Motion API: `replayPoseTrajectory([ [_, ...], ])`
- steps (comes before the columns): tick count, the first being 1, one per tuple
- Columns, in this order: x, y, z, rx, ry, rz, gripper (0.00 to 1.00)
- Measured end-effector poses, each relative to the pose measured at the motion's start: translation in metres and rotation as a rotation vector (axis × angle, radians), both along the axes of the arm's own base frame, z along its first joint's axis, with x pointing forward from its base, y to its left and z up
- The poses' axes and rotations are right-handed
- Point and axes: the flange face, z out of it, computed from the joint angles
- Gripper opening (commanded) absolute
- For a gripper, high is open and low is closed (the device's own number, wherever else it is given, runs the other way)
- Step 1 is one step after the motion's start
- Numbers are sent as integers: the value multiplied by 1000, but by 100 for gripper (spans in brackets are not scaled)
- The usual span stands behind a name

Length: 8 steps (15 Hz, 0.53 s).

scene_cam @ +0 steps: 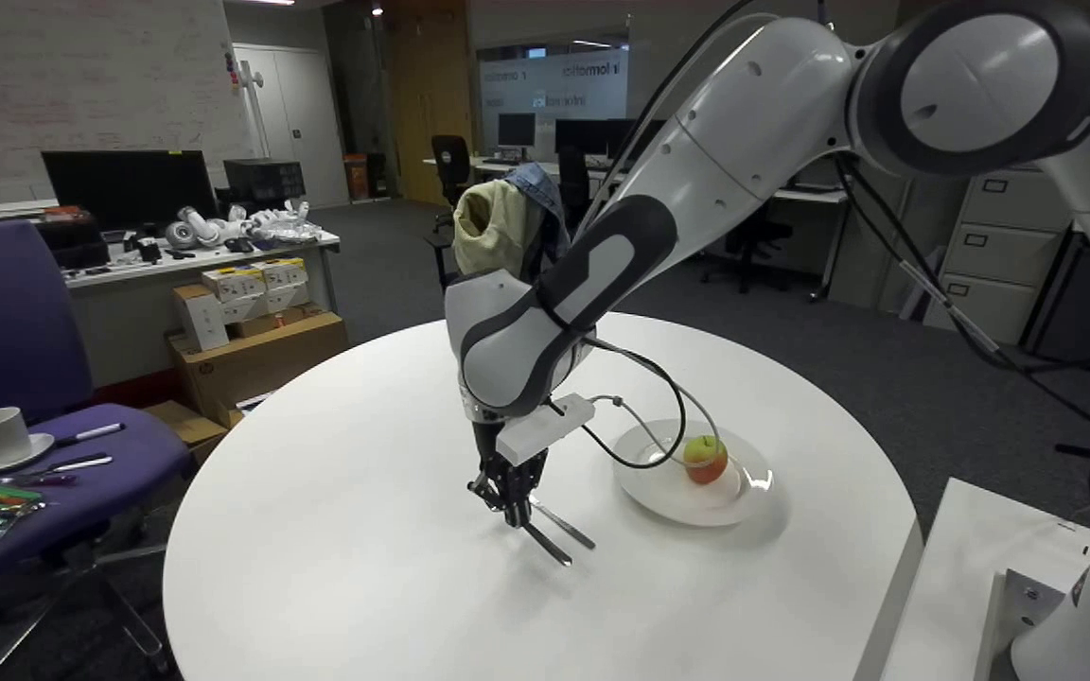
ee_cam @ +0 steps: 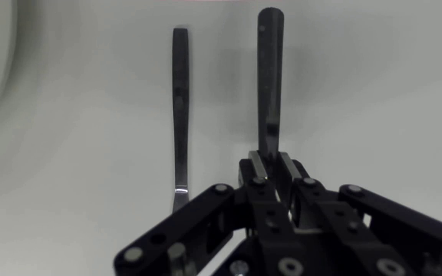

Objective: Move the silver fork to the right.

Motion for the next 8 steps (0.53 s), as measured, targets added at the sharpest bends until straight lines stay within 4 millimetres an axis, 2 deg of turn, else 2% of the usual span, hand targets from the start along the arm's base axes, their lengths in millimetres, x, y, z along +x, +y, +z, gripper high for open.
replayPoseTrajectory([
  [4, -16, -5, 21, -3, -5, 2, 3],
  [8, -41, -17, 34, 1, -34, -2, 3],
])
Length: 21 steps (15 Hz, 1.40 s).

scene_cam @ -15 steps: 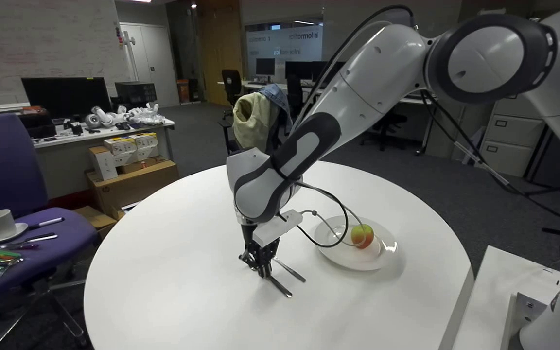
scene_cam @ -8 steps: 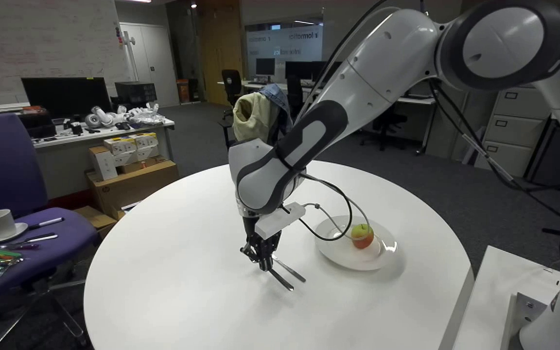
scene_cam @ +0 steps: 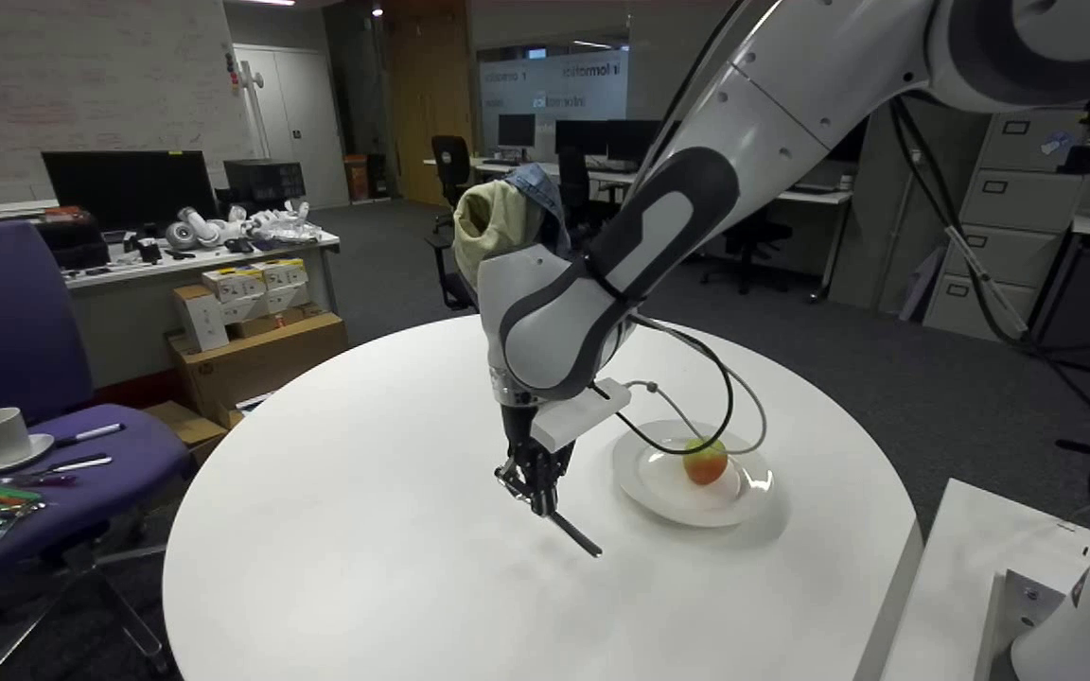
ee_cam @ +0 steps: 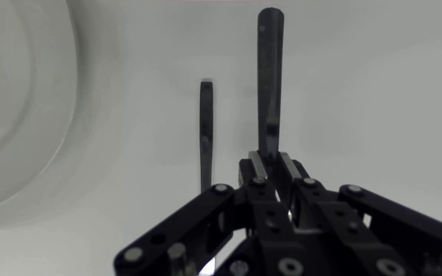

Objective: Move the silver fork to the right.

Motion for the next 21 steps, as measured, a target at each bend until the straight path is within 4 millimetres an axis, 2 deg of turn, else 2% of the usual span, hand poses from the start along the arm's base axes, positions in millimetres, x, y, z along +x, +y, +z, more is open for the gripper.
replayPoseTrajectory([
  [4, -28, -21, 8, 0, -18, -18, 3],
  [8, -47, -39, 6, -11, 4, -35, 3],
  [21, -67, -68, -16, -22, 67, -3, 3],
])
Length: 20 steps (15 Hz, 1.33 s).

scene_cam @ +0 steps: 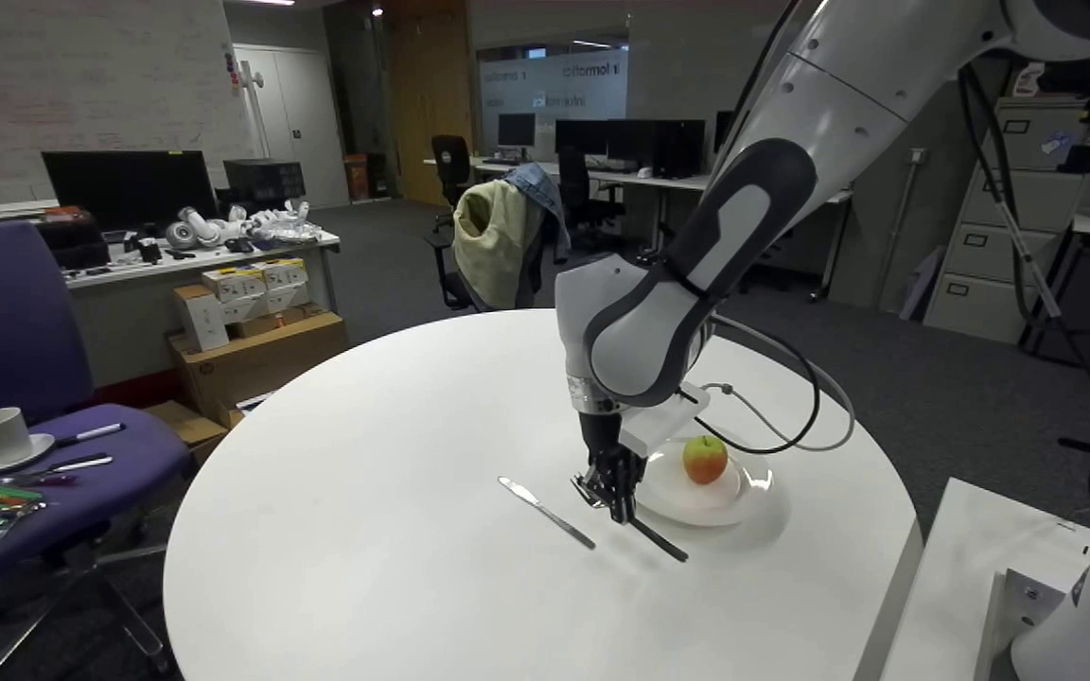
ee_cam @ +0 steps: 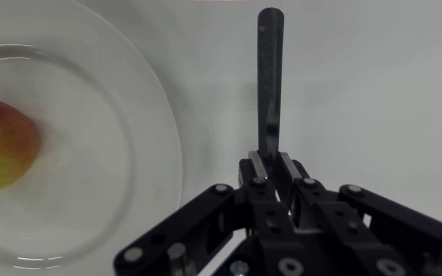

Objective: Move the silver fork to the right.

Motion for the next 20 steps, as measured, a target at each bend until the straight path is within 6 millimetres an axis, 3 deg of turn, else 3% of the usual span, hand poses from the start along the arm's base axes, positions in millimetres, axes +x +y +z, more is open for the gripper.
replayPoseTrajectory([
  [9, -4, -16, -26, -9, 48, -3, 3],
  [20, 6, -12, -23, -14, 28, 25, 3],
])
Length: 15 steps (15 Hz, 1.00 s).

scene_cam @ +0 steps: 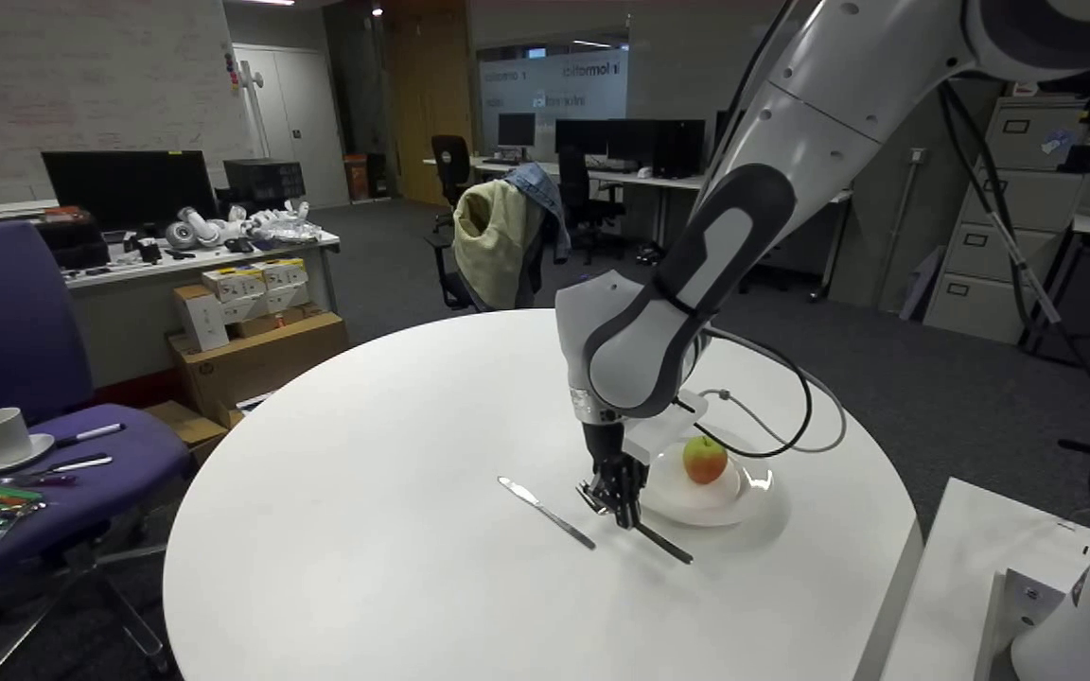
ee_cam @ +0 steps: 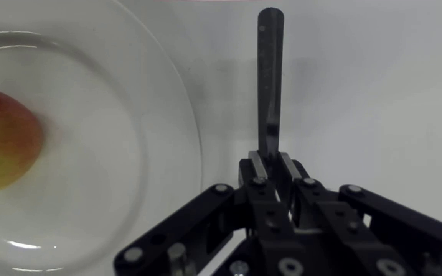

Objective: Move the silver fork to the right.

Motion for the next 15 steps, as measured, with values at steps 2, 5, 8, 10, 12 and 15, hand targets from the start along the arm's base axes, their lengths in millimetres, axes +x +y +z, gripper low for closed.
replayPoseTrajectory([
  [2, 2, 0, -4, -1, 3, 2, 3],
  [5, 5, 1, -9, -1, 6, 3, 3],
  [8, 9, 2, -12, 0, 6, 5, 3],
  [10, 11, 3, -14, 0, 6, 6, 3],
  [12, 12, 3, -16, 0, 7, 8, 3],
  [15, 14, 4, -18, 1, 8, 9, 3],
])
